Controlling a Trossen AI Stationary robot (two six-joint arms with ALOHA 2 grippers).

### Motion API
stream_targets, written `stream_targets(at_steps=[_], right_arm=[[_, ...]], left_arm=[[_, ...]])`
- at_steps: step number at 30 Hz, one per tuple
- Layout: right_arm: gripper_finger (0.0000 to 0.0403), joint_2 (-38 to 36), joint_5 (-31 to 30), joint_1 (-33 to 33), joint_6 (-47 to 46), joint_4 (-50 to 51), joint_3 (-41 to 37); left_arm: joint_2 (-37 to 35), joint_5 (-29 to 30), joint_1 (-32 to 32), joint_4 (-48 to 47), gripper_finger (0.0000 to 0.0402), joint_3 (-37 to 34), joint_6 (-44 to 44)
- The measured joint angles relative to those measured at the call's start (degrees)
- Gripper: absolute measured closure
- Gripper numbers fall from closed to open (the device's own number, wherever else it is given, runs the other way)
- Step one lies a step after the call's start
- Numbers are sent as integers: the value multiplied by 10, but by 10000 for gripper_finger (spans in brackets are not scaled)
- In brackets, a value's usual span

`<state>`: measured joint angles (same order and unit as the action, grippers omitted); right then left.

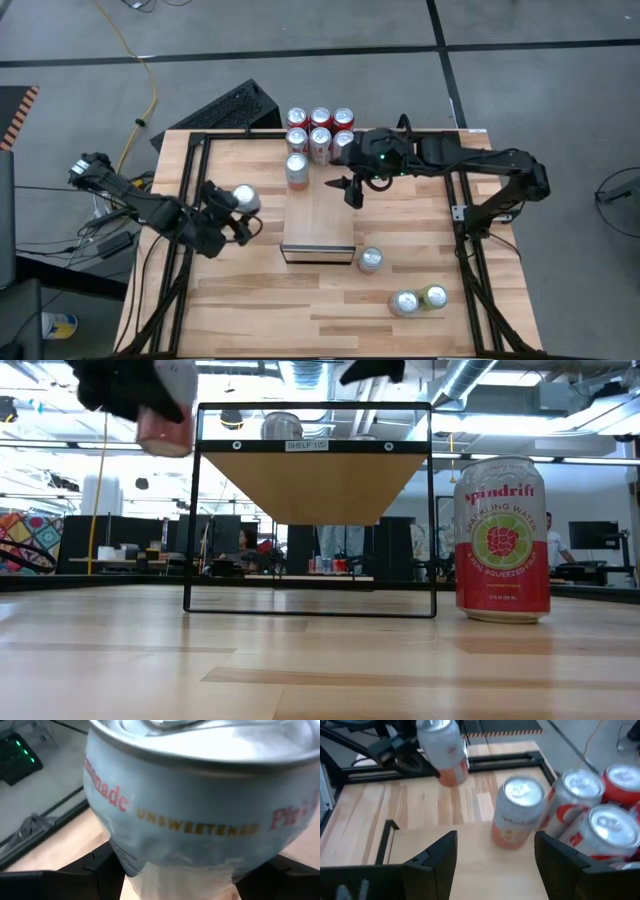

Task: Place canned beverage on shelf
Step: Put the left orange-white soda can on the shelf aligned with the other orange-white soda can

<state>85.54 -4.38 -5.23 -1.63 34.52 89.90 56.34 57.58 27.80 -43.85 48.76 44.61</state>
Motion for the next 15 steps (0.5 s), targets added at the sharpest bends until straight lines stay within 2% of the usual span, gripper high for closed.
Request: stream_targets(at_steps=[7, 15], right_arm=[[159, 0, -5, -24, 17, 0, 54], [159, 0, -5, -48, 37, -4, 116]], left_arm=[[-4, 0, -67, 92, 132, -1, -119], [-21, 3, -100, 98, 132, 51, -105]])
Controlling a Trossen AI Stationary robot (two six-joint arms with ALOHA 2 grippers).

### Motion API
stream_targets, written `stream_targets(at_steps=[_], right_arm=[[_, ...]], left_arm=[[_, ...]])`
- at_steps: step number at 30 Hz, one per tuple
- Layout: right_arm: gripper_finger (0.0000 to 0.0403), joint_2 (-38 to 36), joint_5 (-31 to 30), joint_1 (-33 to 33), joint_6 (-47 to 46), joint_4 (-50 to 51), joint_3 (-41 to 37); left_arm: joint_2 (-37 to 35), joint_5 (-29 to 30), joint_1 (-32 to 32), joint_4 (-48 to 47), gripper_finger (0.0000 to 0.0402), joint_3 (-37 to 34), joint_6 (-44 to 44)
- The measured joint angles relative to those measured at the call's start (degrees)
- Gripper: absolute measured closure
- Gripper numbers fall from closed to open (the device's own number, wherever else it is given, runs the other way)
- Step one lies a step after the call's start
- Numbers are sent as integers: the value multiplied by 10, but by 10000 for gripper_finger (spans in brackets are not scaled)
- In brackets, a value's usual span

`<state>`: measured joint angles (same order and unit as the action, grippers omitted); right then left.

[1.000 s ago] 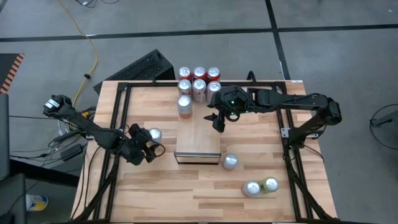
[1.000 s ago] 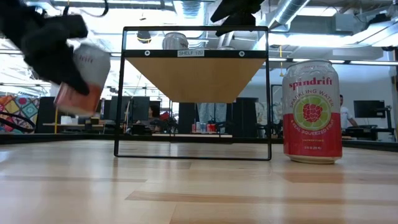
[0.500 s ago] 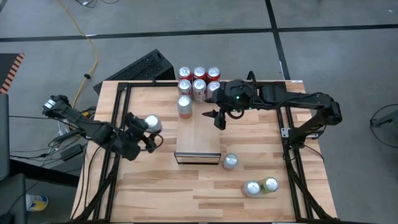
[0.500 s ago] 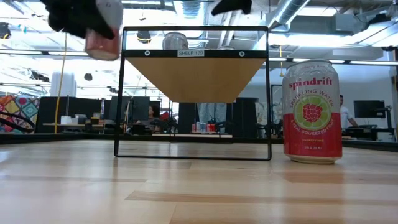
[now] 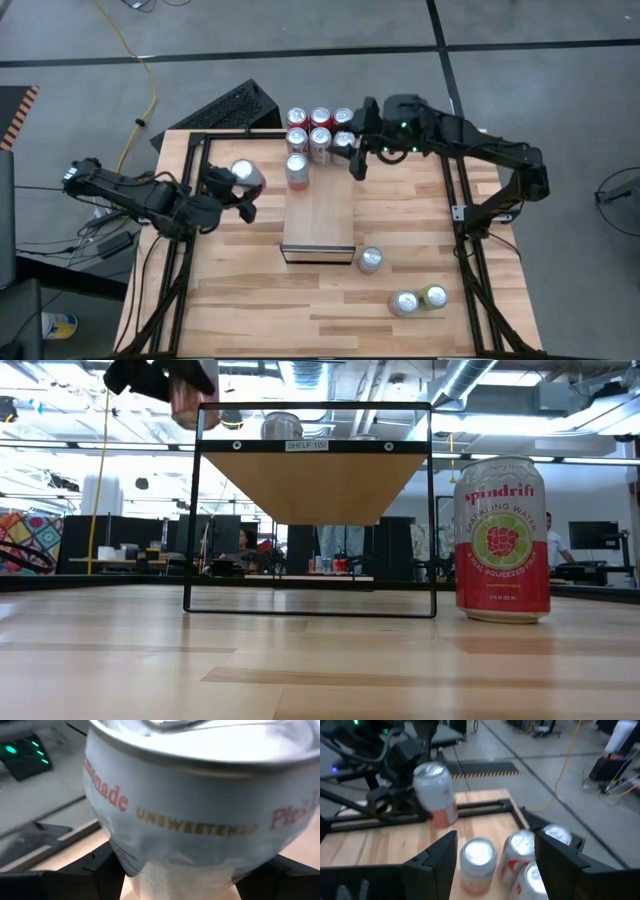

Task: Place canned beverage on shelf
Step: Put the left orange-white soda can on the shelf aligned with the other orange-white soda can

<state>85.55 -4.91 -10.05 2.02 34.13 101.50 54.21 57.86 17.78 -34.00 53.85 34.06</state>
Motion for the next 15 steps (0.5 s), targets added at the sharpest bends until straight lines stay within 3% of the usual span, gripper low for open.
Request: stream_targets(at_steps=[7, 15], right_arm=[[159, 0, 0, -7, 60, -19, 9], [159, 0, 0, -10, 35, -20, 9]], left_arm=[[63, -40, 3, 88, 132, 1, 41], [160, -48, 2, 215, 132, 1, -38]])
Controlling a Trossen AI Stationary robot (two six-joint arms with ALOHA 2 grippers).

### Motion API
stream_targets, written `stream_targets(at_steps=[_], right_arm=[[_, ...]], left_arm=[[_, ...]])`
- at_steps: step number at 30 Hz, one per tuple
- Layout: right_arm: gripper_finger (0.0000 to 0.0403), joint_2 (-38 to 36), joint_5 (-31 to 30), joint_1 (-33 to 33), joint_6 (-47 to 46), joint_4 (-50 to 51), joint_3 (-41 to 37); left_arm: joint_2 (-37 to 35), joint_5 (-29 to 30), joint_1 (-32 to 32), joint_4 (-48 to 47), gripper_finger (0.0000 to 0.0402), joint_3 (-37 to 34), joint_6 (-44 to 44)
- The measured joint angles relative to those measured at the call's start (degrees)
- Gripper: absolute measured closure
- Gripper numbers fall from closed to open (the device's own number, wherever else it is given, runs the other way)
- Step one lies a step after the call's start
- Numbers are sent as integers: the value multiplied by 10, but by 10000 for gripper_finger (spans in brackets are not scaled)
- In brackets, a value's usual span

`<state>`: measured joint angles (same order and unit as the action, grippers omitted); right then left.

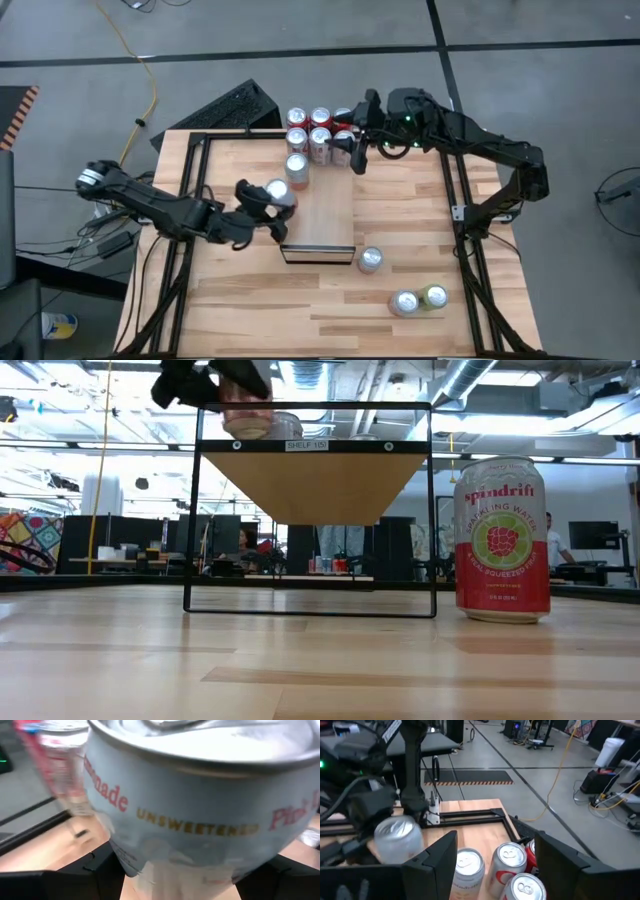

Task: Place canned beverage on shelf
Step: Put the left orange-white soda can on the shelf aligned with the other orange-white soda can

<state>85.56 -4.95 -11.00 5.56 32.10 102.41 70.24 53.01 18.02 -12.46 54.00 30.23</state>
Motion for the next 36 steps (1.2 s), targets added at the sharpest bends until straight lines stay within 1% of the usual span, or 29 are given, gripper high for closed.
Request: stream_targets(at_steps=[3, 8, 11, 17, 22, 23, 26, 29, 32, 36], right_arm=[[159, 0, 0, 0, -24, 1, 0], [159, 0, 0, 1, -28, 3, 0], [159, 0, 0, 1, -36, 9, 0], [159, 0, 0, 1, -47, 9, 0], [159, 0, 0, 1, -47, 9, 0], [159, 0, 0, 1, -47, 9, 0], [159, 0, 1, 1, -42, 10, 0], [159, 0, 1, 1, -36, 11, 0], [159, 0, 2, 1, -26, 23, 0], [159, 0, 4, 1, -20, 48, 0]], left_arm=[[18, -39, -1, 23, 132, 0, -9], [50, -51, -4, 22, 132, 0, 3], [70, -77, -10, 34, 132, 0, 3], [76, -80, -26, 34, 132, 4, -7], [76, -98, -39, 28, 131, 4, -10], [76, -104, -41, 30, 123, 4, -11], [76, -123, -47, 28, 81, 4, -10], [75, -120, -52, 33, 52, 4, -12], [74, -120, -54, 33, 44, 4, -20], [73, -136, -55, 45, 41, 4, -39]])
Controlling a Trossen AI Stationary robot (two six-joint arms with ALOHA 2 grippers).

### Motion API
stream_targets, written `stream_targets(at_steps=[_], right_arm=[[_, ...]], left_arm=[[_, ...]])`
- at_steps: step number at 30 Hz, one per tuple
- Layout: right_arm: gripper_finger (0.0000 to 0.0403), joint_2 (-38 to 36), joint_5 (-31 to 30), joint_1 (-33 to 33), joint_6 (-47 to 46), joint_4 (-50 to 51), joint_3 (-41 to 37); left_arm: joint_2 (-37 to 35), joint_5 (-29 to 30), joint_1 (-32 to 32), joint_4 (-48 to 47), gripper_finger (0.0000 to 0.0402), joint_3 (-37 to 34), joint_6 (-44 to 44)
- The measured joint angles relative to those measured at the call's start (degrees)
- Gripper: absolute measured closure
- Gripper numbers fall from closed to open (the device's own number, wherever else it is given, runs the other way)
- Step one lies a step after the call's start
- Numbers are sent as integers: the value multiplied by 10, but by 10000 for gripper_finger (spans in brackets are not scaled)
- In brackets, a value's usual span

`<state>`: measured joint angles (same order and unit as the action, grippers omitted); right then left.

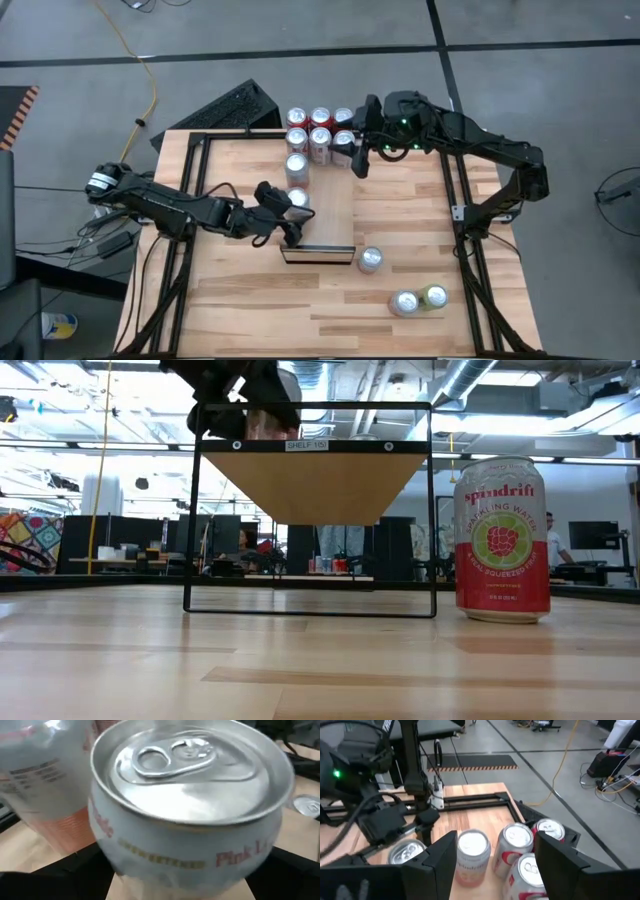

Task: Place canned beverage on shelf
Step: Put the left orange-white soda can on the shelf aligned with the other orange-white soda can

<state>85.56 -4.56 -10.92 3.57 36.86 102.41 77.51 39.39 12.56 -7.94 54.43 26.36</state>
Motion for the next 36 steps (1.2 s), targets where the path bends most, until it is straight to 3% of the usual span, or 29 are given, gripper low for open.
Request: stream_targets(at_steps=[9, 22, 31, 36], right_arm=[[159, 0, 1, 0, 1, 22, 0], [159, 2, 2, 39, -1, 50, -2], [158, 59, 3, 106, 46, 45, 10], [158, 113, 3, 121, 70, 40, 59]], left_arm=[[-48, -35, 0, -10, 39, 0, -29], [-138, -33, 35, -130, 38, 0, 14], [-182, -13, 61, -194, 38, 0, 71], [-184, -17, 64, -198, 38, -1, 78]])
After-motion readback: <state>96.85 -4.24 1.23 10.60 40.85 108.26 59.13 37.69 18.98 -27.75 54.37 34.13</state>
